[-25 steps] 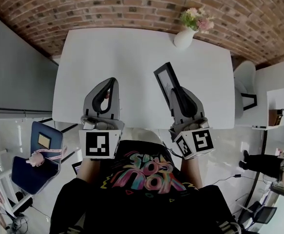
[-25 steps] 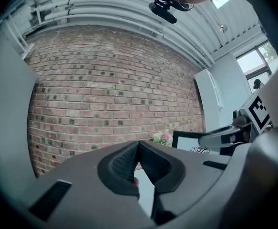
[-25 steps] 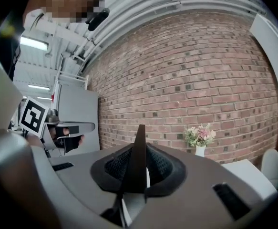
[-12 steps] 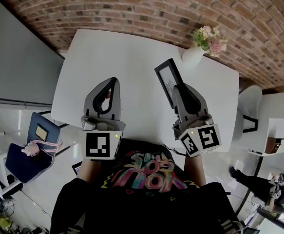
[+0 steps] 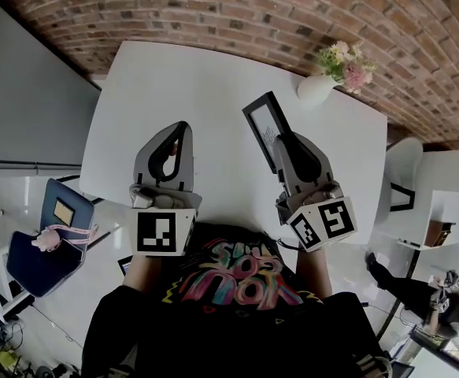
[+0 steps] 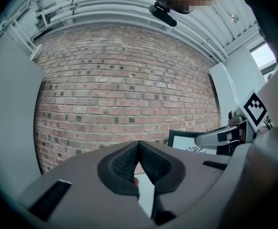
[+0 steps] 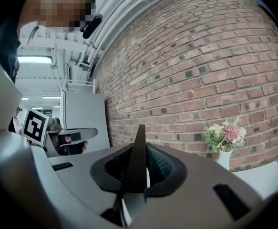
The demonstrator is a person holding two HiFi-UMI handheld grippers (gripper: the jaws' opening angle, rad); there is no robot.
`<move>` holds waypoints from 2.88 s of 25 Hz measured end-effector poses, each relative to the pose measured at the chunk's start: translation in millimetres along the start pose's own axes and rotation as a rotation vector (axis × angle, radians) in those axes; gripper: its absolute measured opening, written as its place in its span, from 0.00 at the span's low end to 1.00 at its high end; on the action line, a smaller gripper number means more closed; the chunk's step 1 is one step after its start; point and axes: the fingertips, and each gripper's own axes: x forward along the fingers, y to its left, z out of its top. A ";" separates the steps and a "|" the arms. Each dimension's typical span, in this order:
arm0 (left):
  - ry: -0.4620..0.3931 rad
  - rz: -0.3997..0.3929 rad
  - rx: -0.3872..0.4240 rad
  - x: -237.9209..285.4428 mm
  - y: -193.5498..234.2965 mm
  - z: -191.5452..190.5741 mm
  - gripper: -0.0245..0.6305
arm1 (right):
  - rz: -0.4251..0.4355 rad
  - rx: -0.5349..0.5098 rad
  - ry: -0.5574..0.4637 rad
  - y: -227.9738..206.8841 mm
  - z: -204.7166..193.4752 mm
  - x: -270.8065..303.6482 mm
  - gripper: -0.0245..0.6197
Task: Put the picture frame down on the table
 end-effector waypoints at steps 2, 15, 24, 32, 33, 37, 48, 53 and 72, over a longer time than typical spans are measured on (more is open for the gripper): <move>0.006 0.001 -0.008 2.3 0.3 -4.8 0.07 | 0.003 0.009 0.009 -4.1 -4.7 3.1 0.17; 0.044 -0.043 -0.026 20.5 -17.9 -43.0 0.07 | 0.088 0.285 0.219 -28.6 -104.7 37.2 0.17; 0.068 -0.055 -0.042 21.4 -33.3 -66.4 0.07 | 0.191 0.406 0.376 -24.8 -184.8 49.7 0.17; 0.089 -0.023 -0.046 32.5 -40.2 -81.3 0.07 | 0.259 0.673 0.447 -43.9 -250.7 56.1 0.17; 0.089 -0.019 -0.047 27.5 -34.6 -79.4 0.07 | 0.261 0.685 0.450 -39.5 -255.2 57.2 0.17; 0.095 -0.008 -0.052 15.1 -20.5 -77.0 0.07 | 0.271 0.691 0.495 -23.2 -271.9 62.2 0.17; 0.110 -0.012 -0.063 22.0 -22.8 -87.8 0.07 | 0.343 0.670 0.577 -19.7 -305.1 66.2 0.18; 0.116 -0.016 -0.070 18.2 -21.8 -89.7 0.07 | 0.326 0.604 0.607 -22.8 -311.3 65.4 0.19; 0.115 -0.042 -0.070 20.9 -21.4 -89.5 0.07 | 0.280 0.396 0.664 -23.7 -320.7 66.5 0.26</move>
